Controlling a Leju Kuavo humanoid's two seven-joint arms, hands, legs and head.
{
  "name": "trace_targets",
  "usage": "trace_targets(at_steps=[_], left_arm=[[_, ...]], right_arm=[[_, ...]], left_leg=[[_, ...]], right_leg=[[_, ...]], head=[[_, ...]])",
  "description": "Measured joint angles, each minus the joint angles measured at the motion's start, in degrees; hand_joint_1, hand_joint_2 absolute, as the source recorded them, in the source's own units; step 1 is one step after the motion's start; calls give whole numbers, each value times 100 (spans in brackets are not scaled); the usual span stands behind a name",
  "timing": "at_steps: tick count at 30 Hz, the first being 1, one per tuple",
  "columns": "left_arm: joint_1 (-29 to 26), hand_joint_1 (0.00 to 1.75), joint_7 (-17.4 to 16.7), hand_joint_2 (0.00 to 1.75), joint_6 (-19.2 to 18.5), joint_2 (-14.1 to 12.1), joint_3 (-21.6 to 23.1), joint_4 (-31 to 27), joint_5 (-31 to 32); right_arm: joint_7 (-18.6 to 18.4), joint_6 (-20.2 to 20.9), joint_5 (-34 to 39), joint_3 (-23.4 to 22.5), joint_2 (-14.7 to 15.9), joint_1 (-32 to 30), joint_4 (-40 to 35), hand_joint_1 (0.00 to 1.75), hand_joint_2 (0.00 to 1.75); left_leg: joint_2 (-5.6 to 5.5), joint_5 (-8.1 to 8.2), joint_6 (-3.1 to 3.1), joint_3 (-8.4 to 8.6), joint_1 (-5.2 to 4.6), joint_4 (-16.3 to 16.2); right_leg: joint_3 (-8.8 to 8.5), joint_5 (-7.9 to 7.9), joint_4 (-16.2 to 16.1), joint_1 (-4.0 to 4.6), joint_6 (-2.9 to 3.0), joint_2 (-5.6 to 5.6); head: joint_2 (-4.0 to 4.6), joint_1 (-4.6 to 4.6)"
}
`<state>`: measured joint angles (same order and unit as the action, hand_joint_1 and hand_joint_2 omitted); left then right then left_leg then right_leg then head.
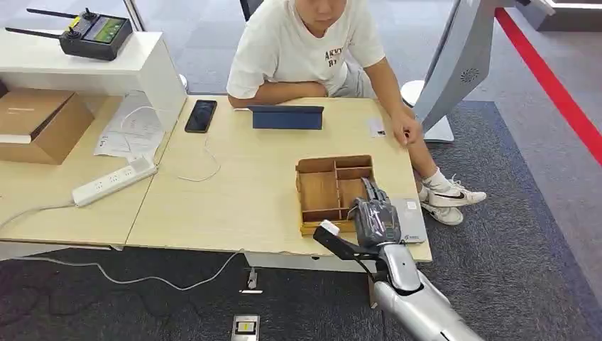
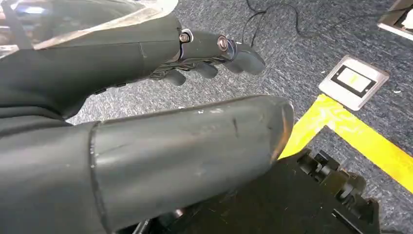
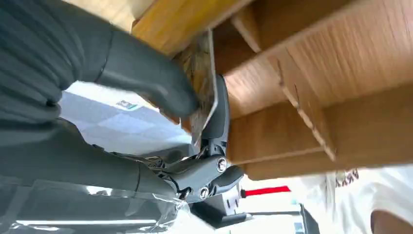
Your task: Pass the card to the sensor for recognition and then transmit it.
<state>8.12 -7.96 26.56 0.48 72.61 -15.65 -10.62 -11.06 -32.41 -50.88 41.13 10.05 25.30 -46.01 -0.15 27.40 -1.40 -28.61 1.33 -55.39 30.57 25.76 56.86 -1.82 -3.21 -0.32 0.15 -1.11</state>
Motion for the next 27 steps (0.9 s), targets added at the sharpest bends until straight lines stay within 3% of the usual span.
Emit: trace_targets(at_steps=[7,18,27], left_arm=[[-15,0,20,0,33,0,0,0,17],[-25,0,37,0,20,0,0,0,92],[61,0,33,0,-192,11,4,-2,380]], right_arm=[[-57,-267,-61,-50,85,-4,-624,175,175],[-245,-77,-265,-227,319,-8,-2116,175,175],[-267,537,-571,-214,328,350,-2463,175,175]], left_leg=[[0,0,0,0,0,0],[0,0,0,2,0,-1],[0,-2,-2,-1,0,0]], right_leg=[[1,0,0,0,0,0],[0,0,0,0,0,0],[-1,-1,1,0,0,0]], head=[[0,0],[0,2],[0,0]])
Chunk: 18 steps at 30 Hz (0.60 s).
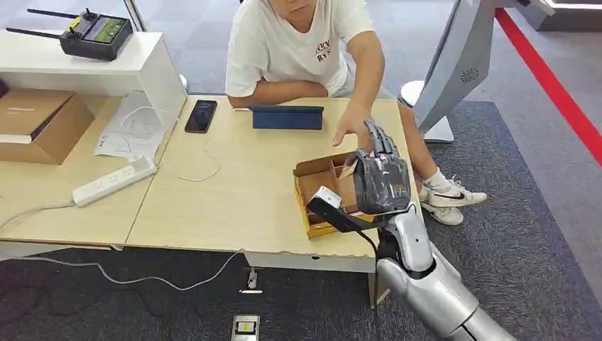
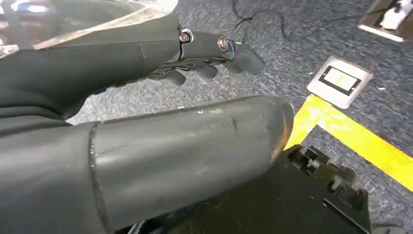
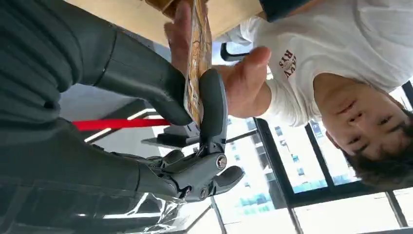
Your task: Pass the card to the sensor for recognition and then transmit it.
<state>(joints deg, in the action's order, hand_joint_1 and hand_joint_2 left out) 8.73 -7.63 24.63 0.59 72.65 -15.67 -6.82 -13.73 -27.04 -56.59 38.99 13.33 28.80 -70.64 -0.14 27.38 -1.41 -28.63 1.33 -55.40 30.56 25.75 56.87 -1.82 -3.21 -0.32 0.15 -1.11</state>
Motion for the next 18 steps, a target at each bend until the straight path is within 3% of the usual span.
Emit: trace_targets(at_steps=[9,16,18], left_arm=[[138,0,-79,0,-114,11,17,-11,236],[161,0,-101,0,-131,22,17,-11,304],[162,0,-120,0,-166,22,17,-11,304]], right_arm=[[59,424,-11,186,-286,1028,666,175,175],[162,457,138,383,-599,1505,1486,175,175],[214,451,177,429,-678,1578,1666,168,175]], left_leg=[[0,-2,-2,1,0,0],[-2,-1,-2,-7,0,0],[-2,-1,-2,-9,0,0]], right_leg=[[0,-1,2,0,1,0],[4,0,2,0,0,-2],[7,0,2,0,0,-2]], head=[[0,2],[0,0],[0,0]])
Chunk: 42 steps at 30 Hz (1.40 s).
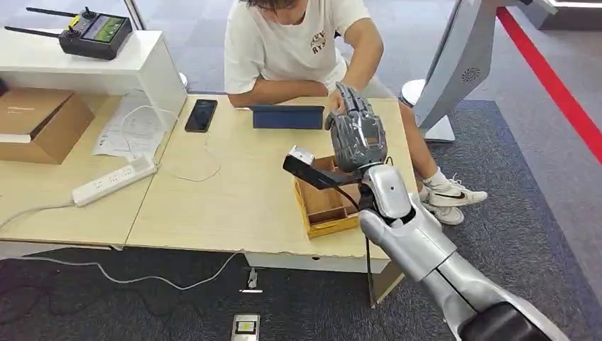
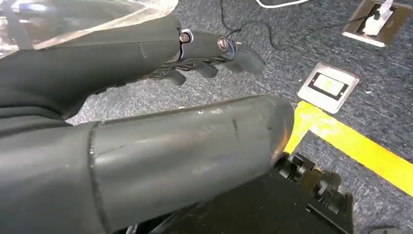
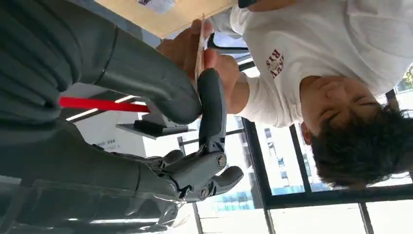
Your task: Pass the card to the sensor for recognition and then transmit it.
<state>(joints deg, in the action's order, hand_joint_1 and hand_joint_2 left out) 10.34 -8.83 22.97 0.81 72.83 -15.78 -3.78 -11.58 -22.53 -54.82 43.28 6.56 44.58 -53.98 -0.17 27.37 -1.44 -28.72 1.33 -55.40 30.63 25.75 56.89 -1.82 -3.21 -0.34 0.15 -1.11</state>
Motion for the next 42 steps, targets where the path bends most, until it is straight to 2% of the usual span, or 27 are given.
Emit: trace_targets(at_steps=[1,2,6,7,10,11,16,21,26,30,35,39,42], left_arm=[[1,0,-2,0,-17,0,0,0,-2],[2,0,-2,0,-28,0,0,0,-7],[-7,0,0,0,-35,0,0,0,-13],[-9,0,0,0,-35,0,0,0,-13],[-17,0,0,0,-30,0,0,0,-11],[-26,0,0,0,-24,0,0,0,-11],[-60,0,24,0,13,0,-15,0,-20],[-113,0,42,0,109,0,-28,0,-112],[-197,0,90,0,210,0,-118,0,-219],[-270,0,120,0,282,-11,-166,2,-313],[-365,0,162,0,370,-22,-265,7,-457],[-435,0,192,0,418,-26,-324,9,-599],[-457,0,195,0,455,-26,-374,13,-704]], right_arm=[[28,-6,33,39,-45,45,98,157,175],[57,-11,55,68,-85,91,212,0,175],[196,-126,192,164,-240,168,535,0,175],[234,-208,251,192,-278,192,614,0,0],[332,-371,384,236,-356,253,806,0,0],[358,-424,437,253,-376,275,857,0,175],[533,-832,930,347,-452,349,988,0,175],[763,-1119,1706,336,-435,324,762,0,175],[931,-1466,2692,147,-239,-61,-63,0,175],[1005,-1700,3077,-124,57,-607,-1027,0,175],[1366,-1757,3585,-845,298,-1503,-2185,0,175],[1797,-1775,4407,-1782,389,-2210,-3048,0,175],[2125,-1794,5128,-2506,389,-2638,-3408,0,175]], left_leg=[[0,0,0,0,0,0],[0,0,0,0,0,0],[0,0,0,0,0,0],[0,0,0,0,0,0],[0,0,0,1,0,0],[0,0,0,1,0,0],[0,-1,0,4,0,-2],[2,0,0,7,0,-2],[1,0,0,11,0,-3],[3,1,0,13,-1,-3],[2,2,1,14,-1,-2],[1,2,1,13,-1,-2],[-1,3,2,15,-1,-2]], right_leg=[[1,0,0,0,0,0],[1,0,0,0,0,1],[0,0,0,0,0,0],[0,0,0,0,0,0],[-1,0,0,0,0,0],[0,0,0,0,0,0],[-2,-1,0,0,1,0],[-1,0,0,0,0,2],[-3,0,-1,0,0,1],[-3,0,-2,-1,0,3],[-5,0,-4,-1,0,3],[-5,0,-5,-1,0,3],[-7,0,-7,-1,0,1]], head=[[0,0],[0,0],[0,0],[0,2],[0,0],[0,0],[0,0],[0,0],[0,2],[0,2],[0,0],[0,0],[0,-2]])
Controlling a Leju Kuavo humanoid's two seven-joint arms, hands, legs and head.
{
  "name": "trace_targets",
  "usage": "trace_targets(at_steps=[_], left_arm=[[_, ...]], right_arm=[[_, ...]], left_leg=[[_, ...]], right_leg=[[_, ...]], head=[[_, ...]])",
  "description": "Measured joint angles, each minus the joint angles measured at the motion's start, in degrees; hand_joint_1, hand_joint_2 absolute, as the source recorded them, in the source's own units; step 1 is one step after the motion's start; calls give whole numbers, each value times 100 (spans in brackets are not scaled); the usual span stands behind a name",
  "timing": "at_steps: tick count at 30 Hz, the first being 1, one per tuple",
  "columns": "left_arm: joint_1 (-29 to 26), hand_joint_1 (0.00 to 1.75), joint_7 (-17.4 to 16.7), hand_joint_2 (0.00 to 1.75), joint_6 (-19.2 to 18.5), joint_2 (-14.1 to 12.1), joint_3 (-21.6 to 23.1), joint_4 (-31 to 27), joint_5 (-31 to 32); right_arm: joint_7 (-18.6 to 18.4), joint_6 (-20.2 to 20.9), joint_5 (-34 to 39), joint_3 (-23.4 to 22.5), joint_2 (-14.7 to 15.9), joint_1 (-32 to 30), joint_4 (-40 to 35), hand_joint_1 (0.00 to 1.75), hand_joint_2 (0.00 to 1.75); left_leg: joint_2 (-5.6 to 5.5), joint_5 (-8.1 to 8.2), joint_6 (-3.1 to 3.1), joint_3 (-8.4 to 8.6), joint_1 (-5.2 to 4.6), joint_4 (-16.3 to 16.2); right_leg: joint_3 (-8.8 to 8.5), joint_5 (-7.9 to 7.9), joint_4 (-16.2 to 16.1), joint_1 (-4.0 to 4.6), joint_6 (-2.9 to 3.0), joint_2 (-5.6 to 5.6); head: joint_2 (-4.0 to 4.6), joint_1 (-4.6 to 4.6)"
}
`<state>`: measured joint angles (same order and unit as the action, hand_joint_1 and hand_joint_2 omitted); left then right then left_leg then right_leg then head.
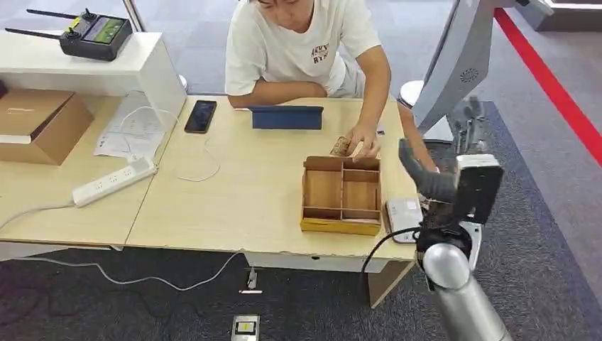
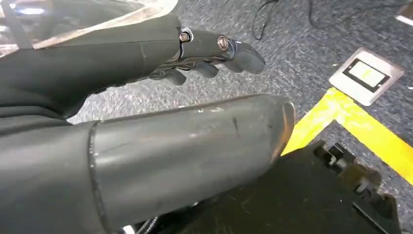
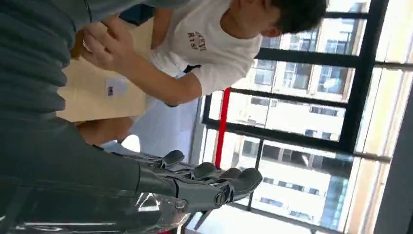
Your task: Pass the card to the sensor for recognition and then transmit it.
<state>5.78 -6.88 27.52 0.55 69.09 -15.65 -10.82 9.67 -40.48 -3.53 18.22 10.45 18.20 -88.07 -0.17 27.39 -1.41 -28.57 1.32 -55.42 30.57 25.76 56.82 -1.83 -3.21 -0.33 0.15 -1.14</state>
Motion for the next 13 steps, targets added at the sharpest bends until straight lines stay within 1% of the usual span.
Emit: trace_targets(at_steps=[2,8,11,13], left_arm=[[-11,0,0,0,17,0,-39,2,-50],[-13,0,0,0,20,2,-74,4,-122],[-6,0,0,0,17,2,-76,4,-142],[5,0,0,0,15,9,-76,4,-190]], right_arm=[[205,-2,294,-647,-28,-281,-200,0,175],[482,2,659,-2192,-195,-748,-258,0,175],[533,11,716,-2626,-247,-824,-151,0,175],[622,13,875,-2960,-293,-890,140,0,175]], left_leg=[[0,0,0,-1,0,0],[2,0,0,-2,-1,1],[8,1,-1,2,0,3],[5,1,-1,5,2,3]], right_leg=[[-1,0,0,-1,0,-1],[0,0,0,-1,0,0],[4,0,0,0,0,6],[-1,4,-2,2,2,4]], head=[[0,2],[0,2],[0,4],[0,2]])
